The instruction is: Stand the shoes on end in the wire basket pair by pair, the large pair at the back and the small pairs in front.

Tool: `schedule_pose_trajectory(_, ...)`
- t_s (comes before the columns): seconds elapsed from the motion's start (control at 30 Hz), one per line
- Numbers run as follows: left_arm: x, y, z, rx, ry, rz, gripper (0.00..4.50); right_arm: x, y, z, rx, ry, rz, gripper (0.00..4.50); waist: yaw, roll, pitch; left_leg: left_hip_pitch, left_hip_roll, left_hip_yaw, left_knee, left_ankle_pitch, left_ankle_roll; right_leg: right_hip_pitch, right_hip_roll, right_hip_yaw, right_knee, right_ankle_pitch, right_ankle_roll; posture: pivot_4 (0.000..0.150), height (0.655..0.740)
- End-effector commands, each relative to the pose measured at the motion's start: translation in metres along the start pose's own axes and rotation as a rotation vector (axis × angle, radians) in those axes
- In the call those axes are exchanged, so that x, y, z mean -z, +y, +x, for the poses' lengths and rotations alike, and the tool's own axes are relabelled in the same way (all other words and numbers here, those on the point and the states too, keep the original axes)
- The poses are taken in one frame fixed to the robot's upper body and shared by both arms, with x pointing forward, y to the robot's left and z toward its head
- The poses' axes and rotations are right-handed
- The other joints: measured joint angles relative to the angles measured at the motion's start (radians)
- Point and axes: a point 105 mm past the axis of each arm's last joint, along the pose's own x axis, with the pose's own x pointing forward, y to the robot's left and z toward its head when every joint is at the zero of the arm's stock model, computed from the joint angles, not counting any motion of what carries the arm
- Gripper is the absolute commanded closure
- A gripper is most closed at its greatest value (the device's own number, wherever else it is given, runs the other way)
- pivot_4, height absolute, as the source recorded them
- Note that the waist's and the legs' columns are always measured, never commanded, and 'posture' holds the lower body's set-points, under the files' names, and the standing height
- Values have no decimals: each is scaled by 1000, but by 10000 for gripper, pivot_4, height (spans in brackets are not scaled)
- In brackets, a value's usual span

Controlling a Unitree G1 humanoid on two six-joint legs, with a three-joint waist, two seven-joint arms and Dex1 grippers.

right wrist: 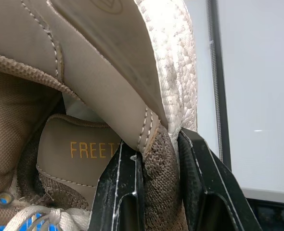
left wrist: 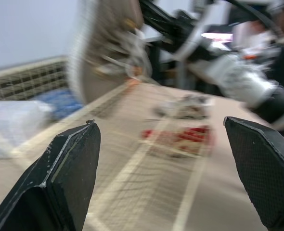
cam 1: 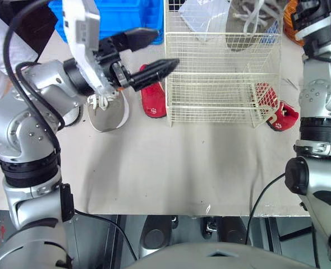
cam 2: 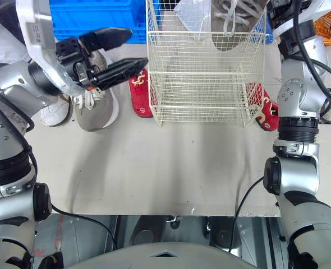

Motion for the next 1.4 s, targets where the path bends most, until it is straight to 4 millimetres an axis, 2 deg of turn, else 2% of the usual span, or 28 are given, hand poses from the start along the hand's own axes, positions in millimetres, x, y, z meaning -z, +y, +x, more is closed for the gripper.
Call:
schedule_pose_trajectory(0.03,-13,3,0,-49,-38,88,619,-9,-4,-3,-1,-41,-37,42314,2,0,0,0,0,0,0,0,0,0,0,0,0,0,0,1500,6860)
schedule_pose_trajectory(0.4,-8,4,2,-88,-42,96,619,31,-22,-20,79,139,-22,42314,5,0,0,0,0,0,1,0,0,1,0,0,0,0,0,1500,6860)
schedule_pose_trajectory(0.57,-3,-2,3,-52,-28,89,619,55,-33,-37,165,237,10,42314,6,-1,0,0,0,-1,2,0,0,1,0,-1,0,0,0,1500,6860)
schedule_pose_trajectory(0.7,-3,-2,2,-48,-25,90,619,60,-37,-44,202,257,22,42314,6,-1,-1,0,0,-1,2,0,0,2,0,-1,0,0,0,1500,6860)
schedule_pose_trajectory(0.87,-3,-3,3,-38,-31,85,0,53,-32,-43,185,222,18,19175,5,-2,-1,1,0,-1,3,0,0,3,0,-1,1,0,0,1500,6860)
schedule_pose_trajectory(0.9,-3,-2,3,-37,-31,84,0,51,-31,-41,176,210,12,12914,3,-2,-1,1,0,-1,3,0,0,3,0,-1,1,0,0,1500,6860)
schedule_pose_trajectory(0.97,-2,-1,2,-37,-32,81,0,44,-27,-39,155,187,-8,3573,1,-2,-1,1,0,-1,3,0,0,3,0,0,1,0,0,1500,6860)
schedule_pose_trajectory(1.0,-2,-1,1,-39,-30,79,0,40,-25,-38,145,172,-11,594,0,-2,-1,1,0,-1,3,0,0,2,0,0,2,0,0,1500,6860)
schedule_pose_trajectory(1.2,14,10,-11,-96,12,56,0,14,-3,-36,31,115,-10,594,-8,-1,-1,1,0,0,0,1,-1,0,0,1,1,0,0,1500,6860)
schedule_pose_trajectory(1.33,22,20,-26,-149,30,30,0,5,16,-48,-97,172,2,594,-6,-1,-1,1,0,0,-1,1,-1,0,0,1,0,0,0,1500,6860)
schedule_pose_trajectory(1.4,23,31,-36,-205,19,9,0,2,35,-60,-224,241,25,594,-1,-1,-1,1,0,0,0,0,-1,0,0,1,0,0,0,1500,6860)
